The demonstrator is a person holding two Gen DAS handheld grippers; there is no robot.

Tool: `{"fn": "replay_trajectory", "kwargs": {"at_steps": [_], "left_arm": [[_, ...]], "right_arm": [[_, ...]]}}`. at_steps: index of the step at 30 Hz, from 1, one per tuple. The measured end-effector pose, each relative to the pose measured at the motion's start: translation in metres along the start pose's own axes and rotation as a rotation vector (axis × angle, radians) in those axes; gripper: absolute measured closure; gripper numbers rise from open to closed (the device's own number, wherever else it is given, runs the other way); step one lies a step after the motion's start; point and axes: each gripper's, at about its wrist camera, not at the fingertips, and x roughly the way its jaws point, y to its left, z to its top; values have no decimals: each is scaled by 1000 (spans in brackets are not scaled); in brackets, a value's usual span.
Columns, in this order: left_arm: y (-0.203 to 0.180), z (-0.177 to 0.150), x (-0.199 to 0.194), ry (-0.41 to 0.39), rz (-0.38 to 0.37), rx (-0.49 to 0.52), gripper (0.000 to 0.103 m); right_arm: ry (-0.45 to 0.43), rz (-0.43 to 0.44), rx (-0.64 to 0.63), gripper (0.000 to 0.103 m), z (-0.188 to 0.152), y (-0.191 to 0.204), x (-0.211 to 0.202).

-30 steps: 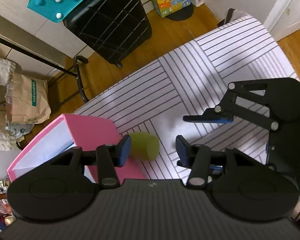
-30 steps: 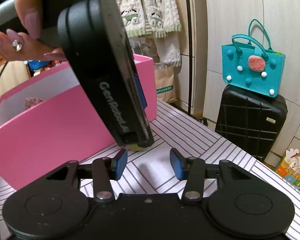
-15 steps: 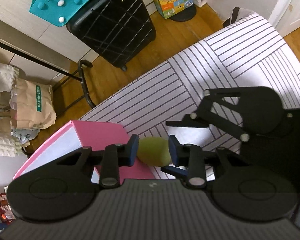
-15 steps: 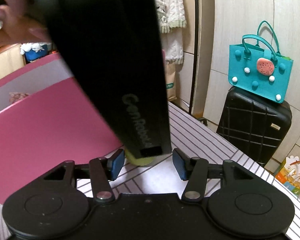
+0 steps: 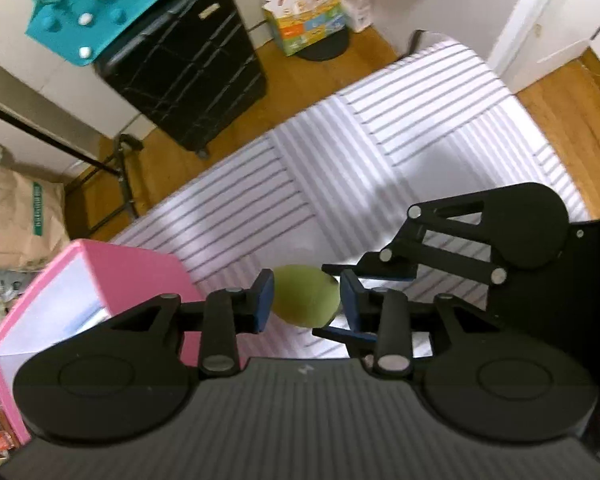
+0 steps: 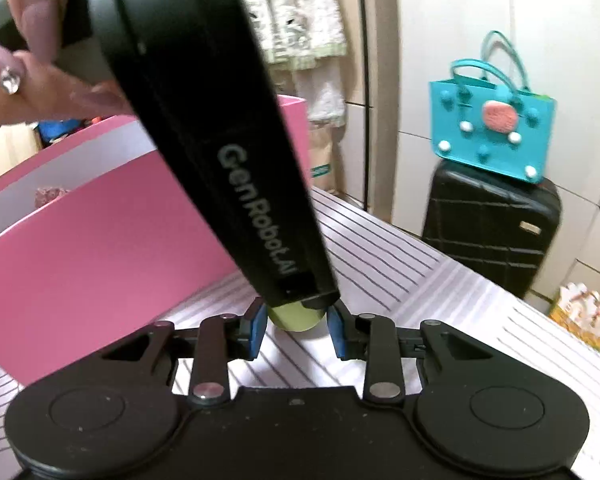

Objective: Organize soft objects
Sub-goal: 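Grasp the green sponge with the left gripper while the right gripper pinches it too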

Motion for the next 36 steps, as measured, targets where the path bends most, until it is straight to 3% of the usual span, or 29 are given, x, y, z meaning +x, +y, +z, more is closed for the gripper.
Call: {"fn": "replay_trajectory", "kwargs": {"at_steps": [5, 16, 18, 20, 25, 36], "left_arm": [[-15, -3, -4, -42, -75, -3, 63], [-29, -40, -25, -156, -230, -11, 52], [-30, -47, -26, -167, -237, -27, 52], [-32, -54, -28, -188, -219, -25, 61], [-32, -67, -39, -214, -225, -48, 66], [-30, -125, -95, -325, -186, -64, 69]], "right_arm": [[-11, -35, 77, 66, -20, -4, -34], [-76, -3, 153, 66, -33, -1, -81], [-83, -5, 149, 66, -34, 3, -85], [-89, 2, 158, 66, -32, 4, -87], [-86, 4, 149, 66, -25, 10, -90], [-58, 4, 120, 65, 13, 58, -107]]}}
